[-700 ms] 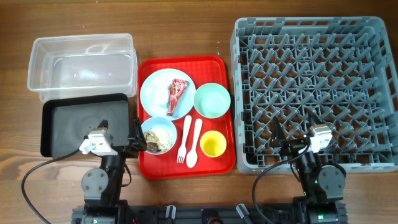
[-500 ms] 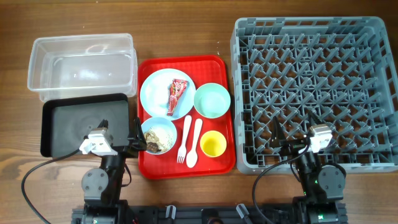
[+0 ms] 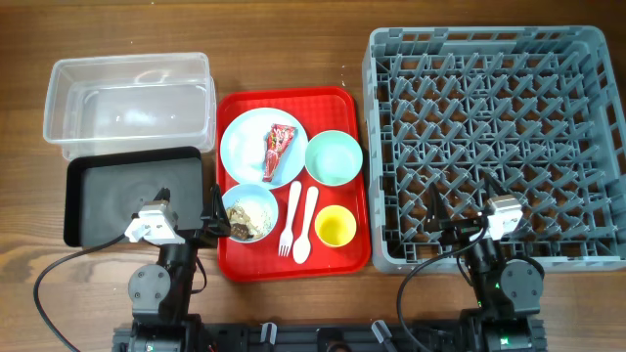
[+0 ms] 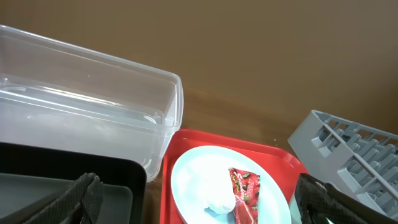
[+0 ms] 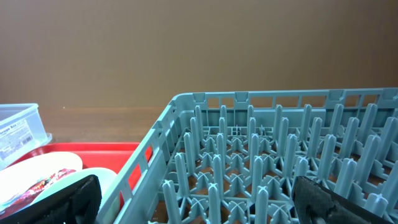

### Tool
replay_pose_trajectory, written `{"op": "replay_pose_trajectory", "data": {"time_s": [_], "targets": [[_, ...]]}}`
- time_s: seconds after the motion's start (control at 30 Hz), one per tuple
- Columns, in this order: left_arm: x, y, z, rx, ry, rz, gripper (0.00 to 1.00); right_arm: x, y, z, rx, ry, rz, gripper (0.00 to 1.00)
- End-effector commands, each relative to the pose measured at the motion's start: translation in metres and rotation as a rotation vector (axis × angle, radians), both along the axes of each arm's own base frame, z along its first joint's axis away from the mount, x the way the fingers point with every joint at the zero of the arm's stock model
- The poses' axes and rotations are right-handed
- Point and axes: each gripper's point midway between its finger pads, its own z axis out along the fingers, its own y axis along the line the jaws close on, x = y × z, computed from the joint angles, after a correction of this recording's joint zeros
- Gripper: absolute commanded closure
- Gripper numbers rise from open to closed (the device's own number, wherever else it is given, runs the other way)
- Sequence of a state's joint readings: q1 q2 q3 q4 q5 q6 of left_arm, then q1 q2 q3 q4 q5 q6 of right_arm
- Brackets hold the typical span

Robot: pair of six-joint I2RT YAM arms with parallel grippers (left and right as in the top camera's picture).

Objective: Sort waste into correct bins and load items into the dishwasher rack

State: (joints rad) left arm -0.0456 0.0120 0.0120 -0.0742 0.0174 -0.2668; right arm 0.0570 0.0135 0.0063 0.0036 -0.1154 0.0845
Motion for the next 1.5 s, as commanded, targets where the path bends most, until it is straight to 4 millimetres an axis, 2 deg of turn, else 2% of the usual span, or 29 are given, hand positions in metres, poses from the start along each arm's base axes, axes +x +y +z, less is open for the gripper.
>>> {"op": "replay_pose_trajectory", "data": {"time_s": [0.0, 1.17, 1.37, 1.47], "targets": [[0.0, -0.002, -0.001, 0.019, -0.003, -0.015, 0.0, -0.001, 0.001, 0.002, -0.003, -0.012, 0.008, 0.0], [0.0, -0.002, -0.001, 0.019, -0.003, -0.014, 0.0, -0.001, 0.001, 0.003, 0.002, -0.015, 0.006, 0.0], [0.0, -0.002, 0.004, 0.018, -0.02, -0.014, 0.0, 0.0, -0.001, 0.006, 0.077, -0.013, -0.004, 0.0], [-0.001, -0.001, 0.014, 0.02, -0.004, -0.006, 0.0, 0.0, -0.008, 0.015, 0.075, -0.014, -0.045, 0.0]]}}
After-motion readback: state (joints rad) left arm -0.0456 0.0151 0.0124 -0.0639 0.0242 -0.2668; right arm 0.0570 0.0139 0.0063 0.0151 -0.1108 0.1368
